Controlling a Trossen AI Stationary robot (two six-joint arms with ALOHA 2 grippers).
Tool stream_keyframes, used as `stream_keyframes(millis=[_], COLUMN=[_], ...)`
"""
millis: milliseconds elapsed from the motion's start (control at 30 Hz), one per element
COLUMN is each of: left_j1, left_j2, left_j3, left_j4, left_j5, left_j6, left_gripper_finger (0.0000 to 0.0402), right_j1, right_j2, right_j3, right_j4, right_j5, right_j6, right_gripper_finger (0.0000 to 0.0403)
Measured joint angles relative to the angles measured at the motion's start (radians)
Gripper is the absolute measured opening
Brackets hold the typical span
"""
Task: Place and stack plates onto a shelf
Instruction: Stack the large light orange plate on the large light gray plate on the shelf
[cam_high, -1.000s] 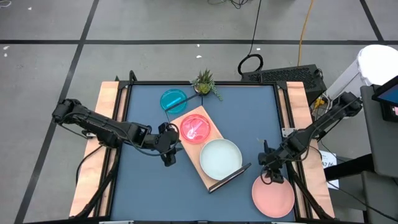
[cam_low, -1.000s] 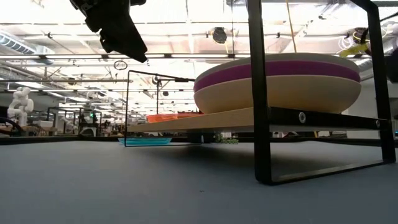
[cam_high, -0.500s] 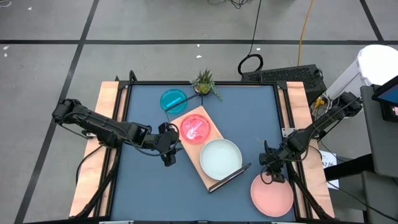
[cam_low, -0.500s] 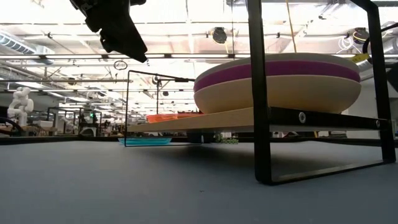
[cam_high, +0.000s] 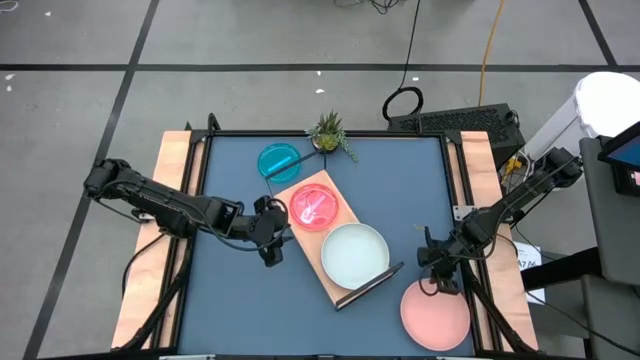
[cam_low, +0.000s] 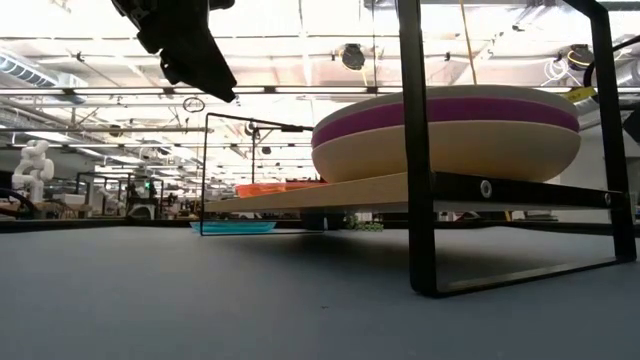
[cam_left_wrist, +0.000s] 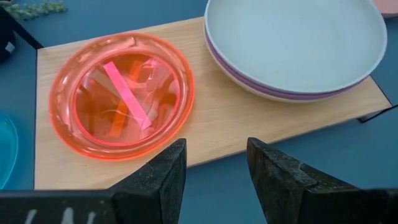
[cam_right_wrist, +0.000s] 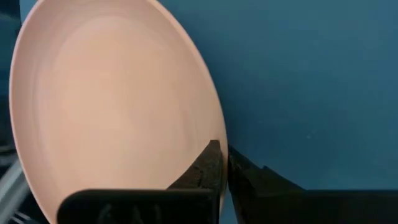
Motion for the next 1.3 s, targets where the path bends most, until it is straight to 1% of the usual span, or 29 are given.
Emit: stream_keyframes(millis=[100, 267, 400, 700, 900, 1067, 1300], left_j1=[0.000, 0.000, 0.000, 0.000, 0.000, 0.000, 0.000], left_j2=[0.000, 0.000, 0.000, 0.000, 0.000, 0.000, 0.000], left_j3=[0.000, 0.000, 0.000, 0.000, 0.000, 0.000, 0.000], left_j4=[-0.001, -0.001, -0.003, -0.004, -0.004, -0.003, -0.003], left_j5=[-0.001, -0.001, -0.001, -0.010, -0.020, -0.027, -0.027], left_j6=[0.000, -0.001, 0.001, 0.009, 0.000, 0.000, -0.002], left_gripper_finger=[0.0175, 0.0175, 0.0175, 0.0175, 0.0175, 0.0175, 0.0175], right_j1=[0.000, 0.000, 0.001, 0.001, 0.001, 0.001, 0.001], right_j2=[0.000, 0.000, 0.000, 0.000, 0.000, 0.000, 0.000], right_j3=[0.000, 0.002, 0.027, 0.097, 0.146, 0.192, 0.265], right_j4=[0.018, 0.055, 0.046, 0.008, -0.005, -0.007, -0.061], right_j5=[-0.026, -0.039, -0.048, -0.052, -0.107, -0.110, -0.114], right_j6=[0.052, 0.161, 0.220, 0.277, 0.330, 0.381, 0.439], right_gripper_finger=[0.0002, 0.0001, 0.0001, 0.0001, 0.0000, 0.0000, 0.0000])
